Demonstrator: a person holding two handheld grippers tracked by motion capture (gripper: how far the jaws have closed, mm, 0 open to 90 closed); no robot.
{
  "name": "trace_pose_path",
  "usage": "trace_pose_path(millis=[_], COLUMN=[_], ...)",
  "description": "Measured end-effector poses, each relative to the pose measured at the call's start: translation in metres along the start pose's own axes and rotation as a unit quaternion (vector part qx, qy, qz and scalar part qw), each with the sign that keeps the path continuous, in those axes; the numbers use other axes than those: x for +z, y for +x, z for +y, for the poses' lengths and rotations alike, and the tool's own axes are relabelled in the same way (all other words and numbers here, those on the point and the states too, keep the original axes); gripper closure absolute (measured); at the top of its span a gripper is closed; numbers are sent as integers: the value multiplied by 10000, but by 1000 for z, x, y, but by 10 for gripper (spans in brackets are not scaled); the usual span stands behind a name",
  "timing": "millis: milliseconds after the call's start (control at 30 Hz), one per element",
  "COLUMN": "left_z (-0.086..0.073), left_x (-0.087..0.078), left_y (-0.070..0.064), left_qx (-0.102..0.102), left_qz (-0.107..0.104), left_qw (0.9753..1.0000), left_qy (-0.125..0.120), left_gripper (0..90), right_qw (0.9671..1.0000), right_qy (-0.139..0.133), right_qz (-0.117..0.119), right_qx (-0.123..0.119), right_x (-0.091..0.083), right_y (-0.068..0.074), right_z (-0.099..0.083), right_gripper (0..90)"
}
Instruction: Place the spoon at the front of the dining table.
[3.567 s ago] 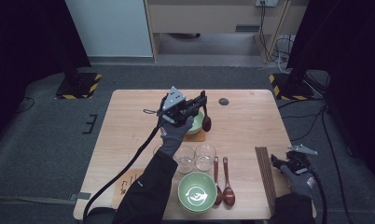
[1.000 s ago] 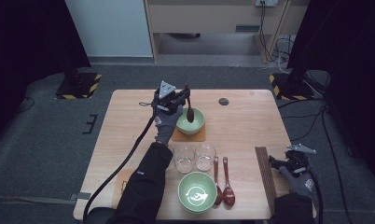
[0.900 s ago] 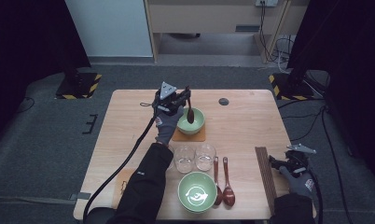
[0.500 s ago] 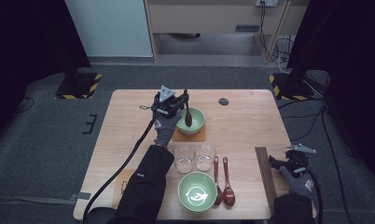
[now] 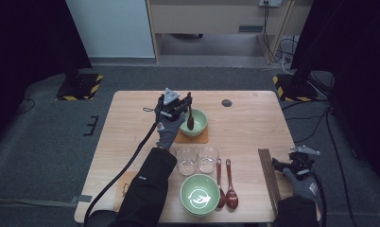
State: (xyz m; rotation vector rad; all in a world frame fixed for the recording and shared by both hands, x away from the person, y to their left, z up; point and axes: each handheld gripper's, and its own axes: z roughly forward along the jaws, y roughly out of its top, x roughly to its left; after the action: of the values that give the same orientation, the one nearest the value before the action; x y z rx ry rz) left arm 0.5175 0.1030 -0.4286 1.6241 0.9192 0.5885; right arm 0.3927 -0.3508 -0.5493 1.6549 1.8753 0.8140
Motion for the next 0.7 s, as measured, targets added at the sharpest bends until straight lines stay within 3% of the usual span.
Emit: trace_pose_path(millis=[700], left_z=[-8], left_x=[5], left_y=[2], left_qx=[135], left_qz=[43], left_qw=[9994], left_qy=[308], left_gripper=[834], right_qw=[10000], right_qy=[13], right_qz=[-15], right_qx=[-3], right_x=[0], right_y=[0], right_z=[0], right_gripper=[4])
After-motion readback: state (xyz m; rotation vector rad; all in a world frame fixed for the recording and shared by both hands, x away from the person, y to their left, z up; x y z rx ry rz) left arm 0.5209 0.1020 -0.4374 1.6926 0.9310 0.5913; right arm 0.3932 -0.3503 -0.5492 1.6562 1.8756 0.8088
